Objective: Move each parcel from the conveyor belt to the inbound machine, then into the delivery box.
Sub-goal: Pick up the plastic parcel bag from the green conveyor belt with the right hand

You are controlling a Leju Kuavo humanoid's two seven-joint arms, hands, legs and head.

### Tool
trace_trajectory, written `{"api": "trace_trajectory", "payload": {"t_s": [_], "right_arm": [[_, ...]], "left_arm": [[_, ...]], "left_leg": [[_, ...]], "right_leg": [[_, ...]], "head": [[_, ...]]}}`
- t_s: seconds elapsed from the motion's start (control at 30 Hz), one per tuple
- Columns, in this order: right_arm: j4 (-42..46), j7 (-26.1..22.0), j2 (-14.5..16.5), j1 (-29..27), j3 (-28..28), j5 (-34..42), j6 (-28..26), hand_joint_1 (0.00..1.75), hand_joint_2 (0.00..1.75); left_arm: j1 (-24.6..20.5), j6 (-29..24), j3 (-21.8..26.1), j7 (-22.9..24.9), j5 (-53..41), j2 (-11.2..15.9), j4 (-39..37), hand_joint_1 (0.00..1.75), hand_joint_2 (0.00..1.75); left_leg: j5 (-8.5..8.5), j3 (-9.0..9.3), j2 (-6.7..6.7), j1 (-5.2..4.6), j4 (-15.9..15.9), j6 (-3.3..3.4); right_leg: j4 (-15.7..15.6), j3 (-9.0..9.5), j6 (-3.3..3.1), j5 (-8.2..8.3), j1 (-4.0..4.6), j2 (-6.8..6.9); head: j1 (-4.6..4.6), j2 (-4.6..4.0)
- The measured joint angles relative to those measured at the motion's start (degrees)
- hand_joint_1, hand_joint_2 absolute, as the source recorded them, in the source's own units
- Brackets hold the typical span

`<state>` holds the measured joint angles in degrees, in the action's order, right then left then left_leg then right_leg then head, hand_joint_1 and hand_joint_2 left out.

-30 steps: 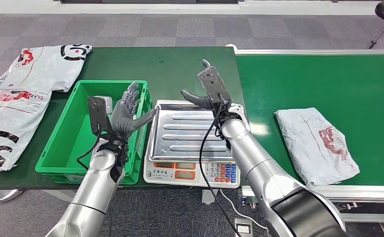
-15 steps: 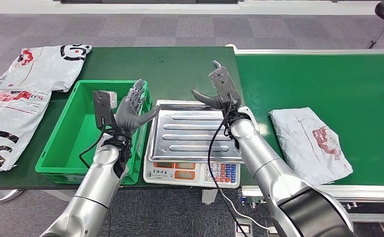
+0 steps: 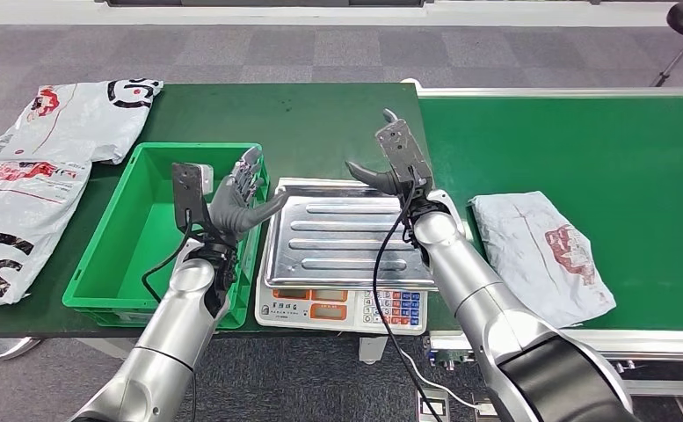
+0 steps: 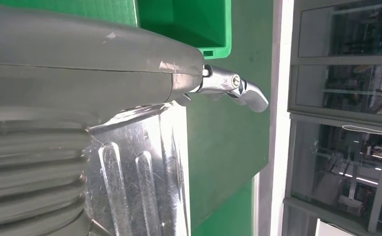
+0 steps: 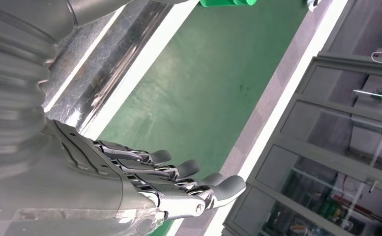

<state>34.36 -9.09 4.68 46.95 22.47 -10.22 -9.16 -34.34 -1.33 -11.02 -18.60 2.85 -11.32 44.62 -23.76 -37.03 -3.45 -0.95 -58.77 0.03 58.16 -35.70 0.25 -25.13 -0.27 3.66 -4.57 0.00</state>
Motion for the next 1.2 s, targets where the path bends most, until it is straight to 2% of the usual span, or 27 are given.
{"api": "trace_trajectory", "payload": {"t_s": [0.67,0.8,1.0,1.2], "right_arm": [[-0.02,0.04,-0.89,-0.73,0.00,-0.14,-0.96,0.00,1.75],[-0.04,0.90,-1.55,-1.08,-0.01,-0.67,-2.64,0.00,1.75],[-1.22,2.92,-5.43,-2.53,-0.02,-4.51,-9.59,0.00,1.75],[-1.83,3.13,-10.41,-4.38,-0.14,-6.42,-10.49,0.00,1.75]], "left_arm": [[-1.60,0.26,-2.07,-0.54,0.28,-0.57,-3.09,0.00,1.75],[-1.80,0.13,-2.38,-0.68,-0.35,-0.72,-3.52,0.00,1.75],[-1.95,-0.67,-3.05,-0.80,-1.65,-1.02,-3.96,0.00,1.75],[-2.12,-0.77,-3.05,-0.83,-1.67,-1.02,-4.21,0.00,1.75]], "left_leg": [[0.00,0.00,0.00,0.00,0.00,0.00],[0.00,0.00,0.01,0.00,0.00,0.00],[-0.03,-0.01,0.07,-0.05,-0.02,0.05],[-0.08,-0.01,-0.01,-0.13,-0.02,0.12]], "right_leg": [[0.00,0.00,0.01,0.01,0.00,0.00],[0.00,0.00,0.01,0.00,0.00,0.01],[-0.02,0.03,0.03,0.02,-0.05,0.06],[-0.02,0.03,0.06,0.04,-0.10,0.00]], "head": [[0.00,0.00],[0.00,0.00],[0.00,0.00],[0.01,0.00]]}}
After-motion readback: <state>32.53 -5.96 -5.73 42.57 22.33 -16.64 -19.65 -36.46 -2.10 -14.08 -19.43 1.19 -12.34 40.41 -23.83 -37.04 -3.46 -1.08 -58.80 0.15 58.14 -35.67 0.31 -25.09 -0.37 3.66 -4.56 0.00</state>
